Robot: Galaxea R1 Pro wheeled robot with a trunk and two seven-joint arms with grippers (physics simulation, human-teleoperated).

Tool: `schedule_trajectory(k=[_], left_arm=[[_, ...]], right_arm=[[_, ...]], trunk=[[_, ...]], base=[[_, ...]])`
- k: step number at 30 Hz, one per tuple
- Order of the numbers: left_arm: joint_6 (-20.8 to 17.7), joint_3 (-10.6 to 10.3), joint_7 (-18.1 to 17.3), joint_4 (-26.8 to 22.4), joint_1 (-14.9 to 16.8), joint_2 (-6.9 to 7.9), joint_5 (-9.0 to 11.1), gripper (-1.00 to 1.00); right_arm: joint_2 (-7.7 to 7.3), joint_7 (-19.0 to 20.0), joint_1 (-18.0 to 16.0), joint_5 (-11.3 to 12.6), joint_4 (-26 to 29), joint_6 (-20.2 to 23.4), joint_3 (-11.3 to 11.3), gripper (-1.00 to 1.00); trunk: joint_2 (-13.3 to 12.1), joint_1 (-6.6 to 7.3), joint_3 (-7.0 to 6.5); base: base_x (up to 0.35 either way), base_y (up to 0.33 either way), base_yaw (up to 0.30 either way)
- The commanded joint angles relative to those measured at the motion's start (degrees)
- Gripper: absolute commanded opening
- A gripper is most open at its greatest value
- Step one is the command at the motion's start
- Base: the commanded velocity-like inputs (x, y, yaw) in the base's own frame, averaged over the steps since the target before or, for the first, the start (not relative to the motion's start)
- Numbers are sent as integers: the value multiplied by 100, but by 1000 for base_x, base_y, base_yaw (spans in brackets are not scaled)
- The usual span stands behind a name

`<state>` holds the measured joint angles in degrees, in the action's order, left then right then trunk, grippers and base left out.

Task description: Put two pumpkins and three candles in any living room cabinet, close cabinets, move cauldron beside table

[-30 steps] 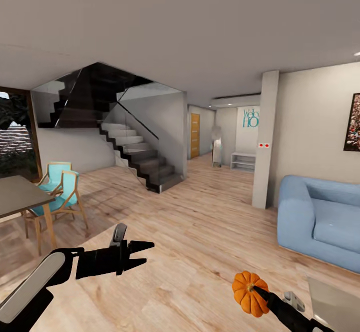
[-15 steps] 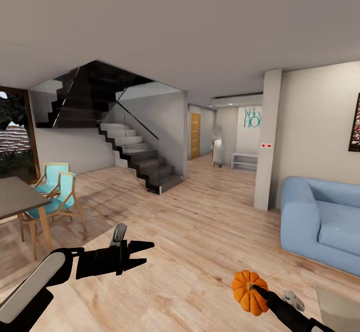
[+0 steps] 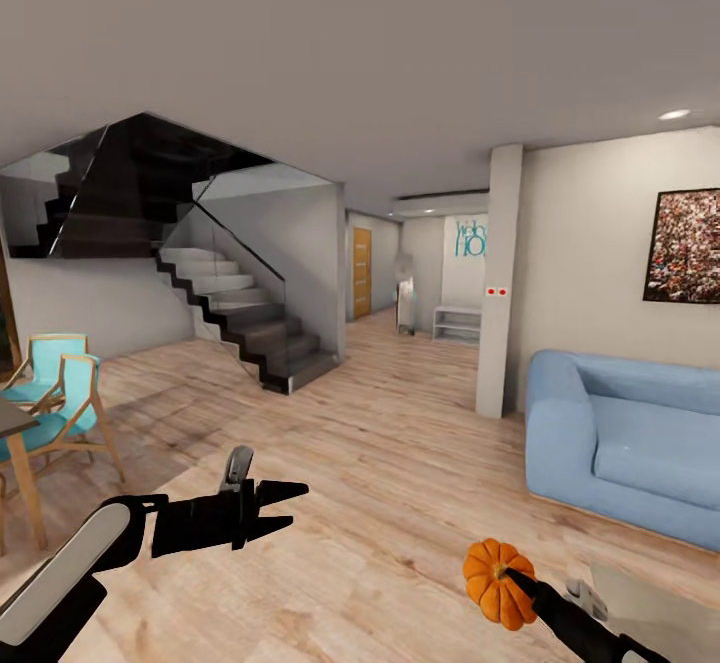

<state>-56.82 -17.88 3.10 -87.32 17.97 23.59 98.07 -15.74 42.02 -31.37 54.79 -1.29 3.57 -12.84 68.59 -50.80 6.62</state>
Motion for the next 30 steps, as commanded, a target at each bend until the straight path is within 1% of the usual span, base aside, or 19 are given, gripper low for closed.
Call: schedule_trajectory(k=[1,6,9,22,30], left_arm=[[-9,-5,33,-4,5,5,40,100],[-9,-5,33,-4,5,-1,40,100],[-7,-5,33,-4,5,4,38,100],[-8,-5,33,-4,5,-3,37,100],[-11,-5,33,-4,5,5,39,100]], right_arm=[[1,26,-10,65,-12,39,-13,-100],[1,26,-10,60,-12,39,-16,-100],[1,26,-10,63,-12,39,-14,-100],[1,26,-10,58,-12,39,-16,-100],[1,34,-10,58,-12,39,-16,-100]], trunk=[[5,-2,5],[5,-2,-6],[5,-2,-7],[5,-2,-7],[5,-2,-7]], base=[[136,-103,-266],[42,-128,-195],[77,-124,-39],[162,-34,-22],[68,-36,-216]])
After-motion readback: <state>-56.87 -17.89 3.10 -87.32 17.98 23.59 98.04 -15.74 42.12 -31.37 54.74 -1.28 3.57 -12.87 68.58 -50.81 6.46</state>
